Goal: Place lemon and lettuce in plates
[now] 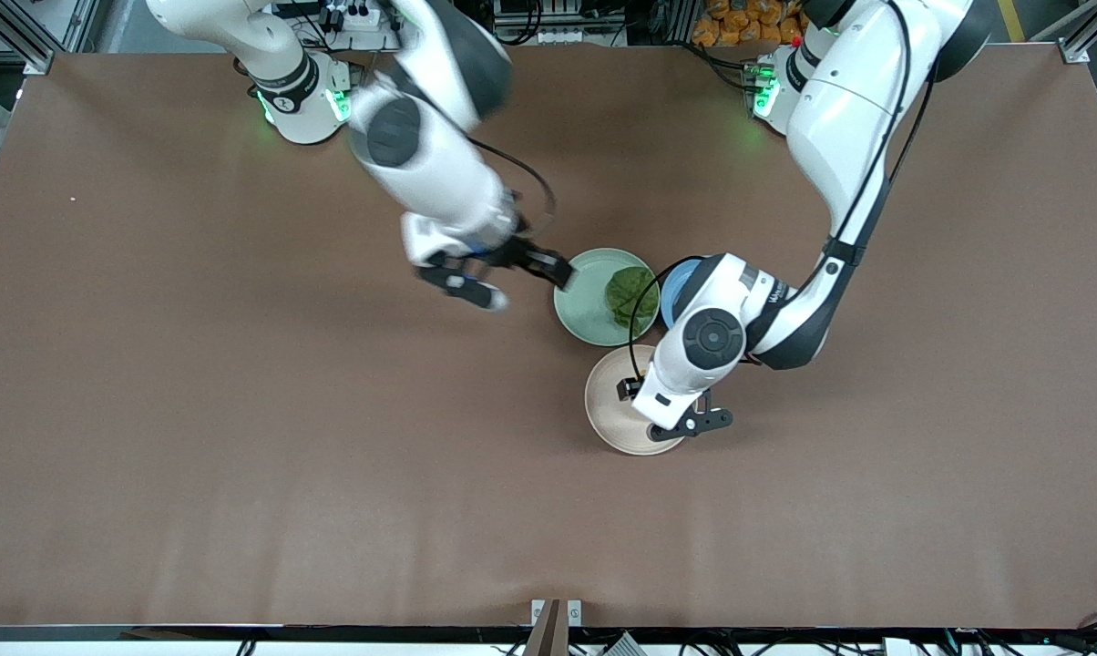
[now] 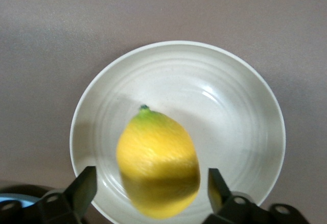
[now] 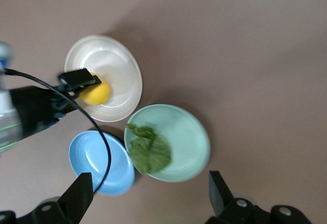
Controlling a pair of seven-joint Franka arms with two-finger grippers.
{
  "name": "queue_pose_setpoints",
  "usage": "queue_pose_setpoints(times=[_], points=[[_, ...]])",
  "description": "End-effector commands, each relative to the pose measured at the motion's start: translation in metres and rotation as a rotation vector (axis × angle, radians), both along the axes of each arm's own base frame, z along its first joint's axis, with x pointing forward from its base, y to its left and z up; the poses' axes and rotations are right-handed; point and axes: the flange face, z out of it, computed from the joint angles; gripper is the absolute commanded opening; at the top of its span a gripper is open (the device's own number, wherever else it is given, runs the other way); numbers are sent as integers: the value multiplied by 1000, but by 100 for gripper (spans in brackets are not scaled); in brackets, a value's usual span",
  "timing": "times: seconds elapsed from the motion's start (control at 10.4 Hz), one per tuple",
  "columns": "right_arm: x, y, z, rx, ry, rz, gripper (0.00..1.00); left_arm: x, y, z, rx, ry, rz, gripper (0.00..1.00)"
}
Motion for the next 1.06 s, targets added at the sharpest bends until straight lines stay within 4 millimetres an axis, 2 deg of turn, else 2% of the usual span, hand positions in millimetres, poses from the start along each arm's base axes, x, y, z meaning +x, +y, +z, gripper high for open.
queue_pose_setpoints(times=[0.0,0.1,0.19,0.39,0.48,0.58,0.68,0.87,0.96], points=[[-9,-91,68,-31,-27,116,100,12,17,12,22,-42,34,100],[-8,-134,88,-44,-30,167,100,20,29,19,18,-52,54,100],[-12,-168,103,-87,-39,213,100,29,46,24,15,-58,81,100],[-25,-211,120,-379,-52,258,100,47,87,57,-26,-77,208,100],[-23,-236,127,-392,-59,322,100,46,95,64,-40,-68,261,100],[-20,-273,135,-382,-61,394,100,40,98,69,-48,-56,278,100],[-19,-304,142,-375,-70,413,100,36,115,77,-51,-57,303,100],[-14,-366,150,-360,-89,445,100,4,143,89,-115,-117,338,100],[-12,-397,150,-333,-102,457,100,-18,161,86,-150,-175,356,100]])
